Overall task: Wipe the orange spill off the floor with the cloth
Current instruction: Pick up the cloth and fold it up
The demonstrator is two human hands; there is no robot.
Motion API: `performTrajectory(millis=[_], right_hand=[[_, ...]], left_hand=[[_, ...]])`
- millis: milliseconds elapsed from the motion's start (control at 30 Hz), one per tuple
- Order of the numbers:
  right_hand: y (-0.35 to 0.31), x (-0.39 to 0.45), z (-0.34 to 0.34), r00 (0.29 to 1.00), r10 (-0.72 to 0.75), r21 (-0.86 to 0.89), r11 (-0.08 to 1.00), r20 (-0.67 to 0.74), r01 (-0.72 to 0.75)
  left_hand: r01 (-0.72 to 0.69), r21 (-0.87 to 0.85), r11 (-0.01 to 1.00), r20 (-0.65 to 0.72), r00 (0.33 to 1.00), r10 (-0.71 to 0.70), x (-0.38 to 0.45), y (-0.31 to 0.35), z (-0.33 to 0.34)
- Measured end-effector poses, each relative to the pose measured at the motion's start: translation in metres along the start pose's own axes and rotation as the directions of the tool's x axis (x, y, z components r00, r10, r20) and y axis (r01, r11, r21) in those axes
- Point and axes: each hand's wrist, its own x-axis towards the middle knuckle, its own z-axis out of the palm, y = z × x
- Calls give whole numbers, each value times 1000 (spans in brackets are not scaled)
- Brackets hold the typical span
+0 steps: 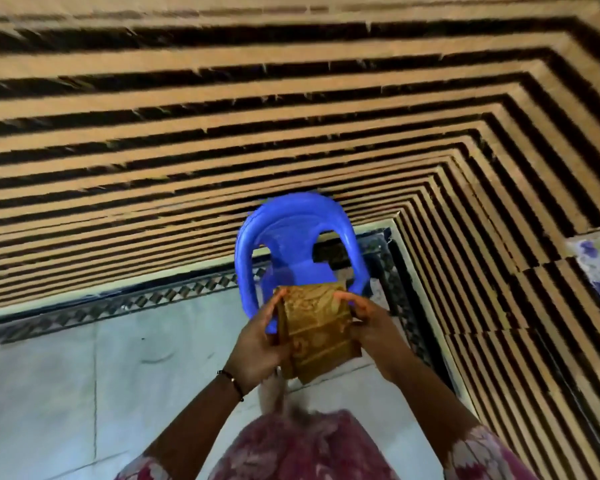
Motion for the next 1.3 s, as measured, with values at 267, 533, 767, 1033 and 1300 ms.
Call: performTrajectory(millis=[267, 533, 767, 1033, 1300], right_hand=[[94, 154, -44, 991, 129, -153, 980, 27, -123], [214, 273, -49, 972, 202, -394, 908, 117, -142], [276, 322, -37, 945, 272, -543, 829, 181, -135], [310, 330, -44, 936, 270, -691, 722, 226, -42], [312, 335, -49, 932, 243, -708, 706, 270, 21]], left_hand=[[159, 119, 980, -34, 987, -156, 121, -108, 49], [362, 96, 927, -74, 931, -356, 204, -218, 73], [439, 142, 887, -101, 898, -428, 250, -281, 74], [569, 416, 709, -257, 822, -508, 256, -293, 81], [653, 503, 566, -297, 745, -597, 252, -296, 95]])
